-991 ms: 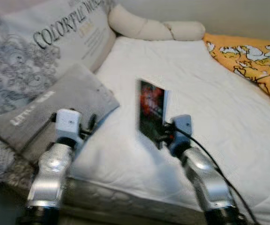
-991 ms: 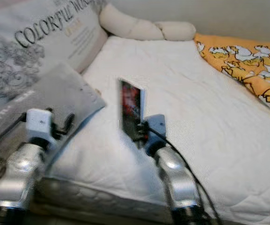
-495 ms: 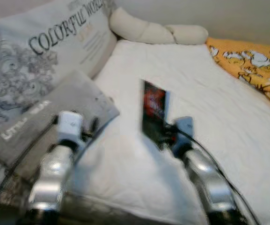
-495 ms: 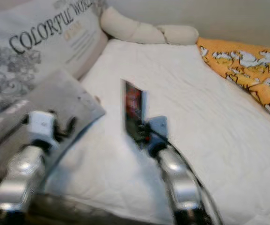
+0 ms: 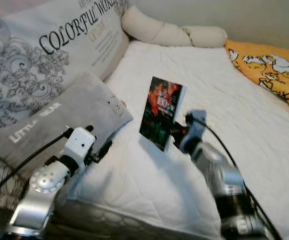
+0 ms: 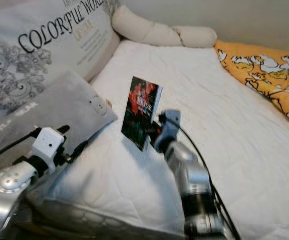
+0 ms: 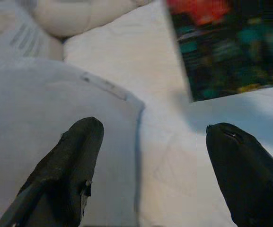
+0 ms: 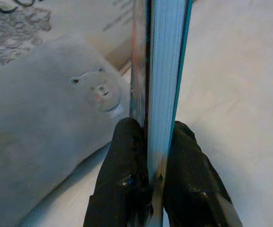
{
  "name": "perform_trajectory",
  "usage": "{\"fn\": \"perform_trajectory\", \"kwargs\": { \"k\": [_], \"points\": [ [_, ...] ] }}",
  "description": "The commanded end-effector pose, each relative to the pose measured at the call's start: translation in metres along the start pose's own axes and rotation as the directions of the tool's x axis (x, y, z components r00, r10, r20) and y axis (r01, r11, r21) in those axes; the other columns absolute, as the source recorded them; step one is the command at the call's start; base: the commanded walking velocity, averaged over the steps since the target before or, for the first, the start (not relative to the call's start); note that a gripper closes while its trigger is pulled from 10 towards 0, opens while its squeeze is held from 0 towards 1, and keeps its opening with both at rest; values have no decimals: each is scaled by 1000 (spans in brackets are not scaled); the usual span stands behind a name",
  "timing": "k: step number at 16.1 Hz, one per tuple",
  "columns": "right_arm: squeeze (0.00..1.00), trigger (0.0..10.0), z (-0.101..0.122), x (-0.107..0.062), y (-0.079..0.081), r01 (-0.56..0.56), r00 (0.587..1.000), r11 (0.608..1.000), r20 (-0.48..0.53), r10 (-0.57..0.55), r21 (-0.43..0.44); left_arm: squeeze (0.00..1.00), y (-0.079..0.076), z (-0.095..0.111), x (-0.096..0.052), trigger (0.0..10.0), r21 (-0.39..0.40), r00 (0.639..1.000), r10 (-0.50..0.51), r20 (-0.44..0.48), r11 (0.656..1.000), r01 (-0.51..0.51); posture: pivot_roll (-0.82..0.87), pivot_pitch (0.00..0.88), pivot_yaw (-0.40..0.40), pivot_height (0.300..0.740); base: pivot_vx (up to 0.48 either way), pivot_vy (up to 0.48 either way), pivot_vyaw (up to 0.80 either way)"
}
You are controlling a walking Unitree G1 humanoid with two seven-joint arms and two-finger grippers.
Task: Clean up the room
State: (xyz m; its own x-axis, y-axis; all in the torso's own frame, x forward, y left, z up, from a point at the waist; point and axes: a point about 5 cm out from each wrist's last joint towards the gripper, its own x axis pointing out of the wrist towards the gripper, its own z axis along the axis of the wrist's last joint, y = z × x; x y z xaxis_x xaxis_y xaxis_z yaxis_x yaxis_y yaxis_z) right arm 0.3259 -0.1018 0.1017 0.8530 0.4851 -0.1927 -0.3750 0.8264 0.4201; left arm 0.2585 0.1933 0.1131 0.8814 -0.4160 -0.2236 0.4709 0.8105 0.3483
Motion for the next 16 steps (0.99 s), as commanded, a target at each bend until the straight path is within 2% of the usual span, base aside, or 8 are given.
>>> {"fn": "perform_trajectory", "kwargs": {
  "k": [1, 6, 8, 11, 13, 14, 15, 16],
  "points": [
    [0, 10000, 5, 11, 1, -48, 998, 997, -36, 50, 57, 0, -5, 3, -2, 10000, 9, 997, -75, -3, 997, 75, 61, 44, -22, 740, 0, 0, 0],
    [0, 10000, 0, 34, 5, -68, 973, 981, -205, 105, 182, 0, -10, 7, -22, 10000, 3, 956, -289, -52, 957, 290, 86, 162, -9, 740, 0, 0, 0],
    [0, 10000, -14, 36, -1, 12, 958, 965, -281, 64, 261, 0, -8, 4, -35, 10000, 26, 937, -331, -111, 942, 336, 109, 244, -12, 740, 0, 0, 0],
    [0, 10000, -24, 37, -3, 77, 947, 955, -319, 20, 287, 0, -13, 5, -49, 10000, 3, 917, -372, -145, 926, 377, 134, 310, -16, 740, 0, 0, 0],
    [0, 10000, -33, 35, -6, 117, 932, 963, -363, -22, 242, 0, -16, 3, -56, 10000, -4, 908, -383, -167, 922, 388, 140, 332, -17, 740, 0, 0, 0],
    [804, 10000, -35, 34, -8, 134, 925, 969, -377, -46, 210, 0, -17, 2, -58, 10000, -6, 907, -384, -172, 921, 389, 141, 334, -17, 740, 0, 0, 0],
    [1000, 10000, -35, 34, -11, 147, 924, 973, -375, -71, 179, 0, -18, 2, -58, 10000, -6, 907, -384, -174, 921, 389, 140, 334, -19, 740, 0, 0, 0],
    [1000, 10000, -34, 34, -12, 152, 925, 973, -371, -79, 173, 0, -18, 3, -58, 10000, -6, 907, -383, -174, 922, 388, 140, 334, -19, 740, 0, 0, 0]
  ]
}}
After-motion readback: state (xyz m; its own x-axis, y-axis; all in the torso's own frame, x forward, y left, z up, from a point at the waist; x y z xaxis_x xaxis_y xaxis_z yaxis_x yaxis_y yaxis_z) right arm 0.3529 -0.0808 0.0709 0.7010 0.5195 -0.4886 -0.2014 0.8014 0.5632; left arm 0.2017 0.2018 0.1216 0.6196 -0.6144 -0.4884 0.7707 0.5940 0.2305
